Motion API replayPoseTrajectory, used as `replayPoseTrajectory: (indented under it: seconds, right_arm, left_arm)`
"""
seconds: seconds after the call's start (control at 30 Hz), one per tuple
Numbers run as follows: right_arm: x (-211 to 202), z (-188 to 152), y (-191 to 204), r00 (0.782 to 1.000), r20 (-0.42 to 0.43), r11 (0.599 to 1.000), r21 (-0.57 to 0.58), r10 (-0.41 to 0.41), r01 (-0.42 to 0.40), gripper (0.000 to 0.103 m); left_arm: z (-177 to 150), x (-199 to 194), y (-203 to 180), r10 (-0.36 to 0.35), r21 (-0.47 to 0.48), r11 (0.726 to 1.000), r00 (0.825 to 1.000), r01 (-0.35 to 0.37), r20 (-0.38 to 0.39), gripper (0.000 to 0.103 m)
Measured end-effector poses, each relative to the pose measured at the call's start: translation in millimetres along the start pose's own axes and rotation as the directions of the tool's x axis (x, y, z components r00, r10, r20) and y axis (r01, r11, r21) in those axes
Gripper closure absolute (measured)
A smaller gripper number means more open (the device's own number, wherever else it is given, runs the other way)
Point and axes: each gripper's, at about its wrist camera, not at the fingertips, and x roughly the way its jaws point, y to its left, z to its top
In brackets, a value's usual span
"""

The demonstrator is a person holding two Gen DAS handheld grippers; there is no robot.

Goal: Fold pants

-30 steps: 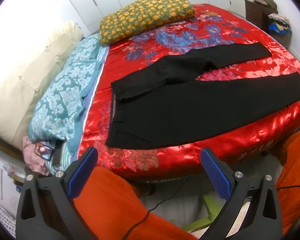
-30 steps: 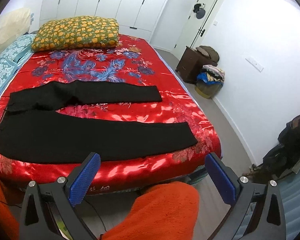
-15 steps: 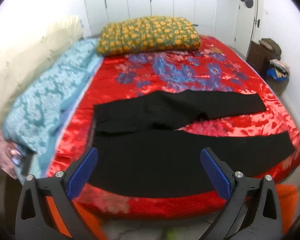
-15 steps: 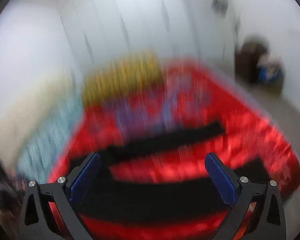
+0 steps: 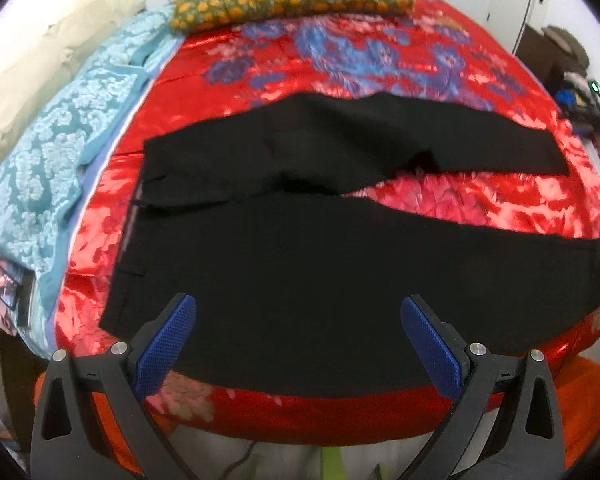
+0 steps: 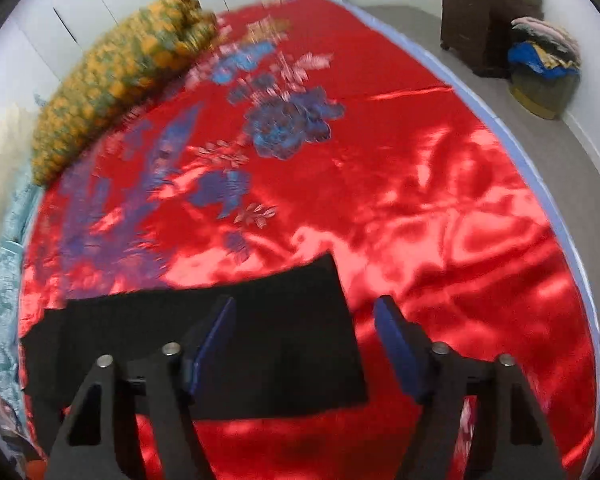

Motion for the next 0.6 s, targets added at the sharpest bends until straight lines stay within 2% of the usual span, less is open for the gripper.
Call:
replayPoseTrajectory:
  seconds: [0.03, 0.1, 0.17, 0.2, 0.23, 0.27, 0.3, 0.37, 0.43, 0.5, 0.6]
  right_arm:
    - [12.9, 3.3, -0.7, 1.0, -0.017, 1.0, 0.0, 0.013, -0.013, 0.04]
    - [39.5, 11.1, -0.1, 0.998, -0.066, 1.0, -0.02, 0.013, -0.014, 0.041]
    - [62.8, 11.5, 1.4, 0.991, -0.132, 0.998, -0.056, -0.026, 0.019, 0.042]
    - [67.8, 8.7, 3.6, 0.988, -0.149, 0.997, -0.068, -0.035, 0.025, 0.054]
    - [71.0, 5.5, 5.9, 0.985, -0.17, 0.996, -0.086, -0.034, 0.019, 0.083]
    - [70.4, 5.4, 13.2, 0.982, -0.172, 0.989, -0.14, -0.08, 0.056, 0.088]
    - [63.5, 8.0, 22.3, 0.985, -0.136, 0.978, -0.195, -0.102, 0.074, 0.093]
    - [34.9, 18.7, 46.9, 0.987, 0.022, 0.936, -0.313, -0.159, 0.158, 0.094]
    - [10.3, 33.0, 61.9, 0.964, 0.174, 0.898, -0.361, -0.201, 0.252, 0.094]
    - [-4.9, 49.8, 71.2, 0.927, 0.302, 0.873, -0.362, -0.222, 0.327, 0.094]
    - [11.2, 62.9, 80.1, 0.899, 0.348, 0.854, -0.347, -0.266, 0.387, 0.094]
  left_arm:
    - [-0.2, 4.2, -4.1, 0.007, 0.009, 1.0, 1.0, -0.006, -0.012, 0.001]
    - [-0.5, 13.7, -11.3, 0.017, 0.031, 0.999, 0.999, -0.016, -0.037, 0.001]
    - [-1.4, 24.5, -17.9, 0.02, 0.043, 0.999, 0.998, -0.017, -0.062, 0.001]
    - [-2.1, 30.1, -20.5, 0.016, 0.043, 0.999, 0.997, -0.012, -0.078, 0.001]
    - [-3.1, 35.4, -22.8, 0.009, 0.042, 0.999, 0.995, -0.005, -0.097, 0.001]
    - [-5.0, 38.5, -23.4, 0.001, 0.041, 0.999, 0.994, 0.003, -0.109, 0.001]
    - [-6.3, 41.2, -25.5, -0.003, 0.041, 0.999, 0.993, 0.008, -0.116, 0.001]
    - [-6.9, 44.1, -31.0, -0.002, 0.05, 0.999, 0.993, 0.008, -0.116, 0.001]
    - [-6.7, 43.0, -34.6, -0.003, 0.057, 0.998, 0.995, 0.009, -0.102, 0.001]
    - [-6.4, 41.1, -37.7, -0.006, 0.062, 0.998, 0.996, 0.011, -0.092, 0.001]
    - [-6.8, 41.6, -40.3, 0.0, 0.072, 0.997, 0.996, 0.007, -0.092, 0.001]
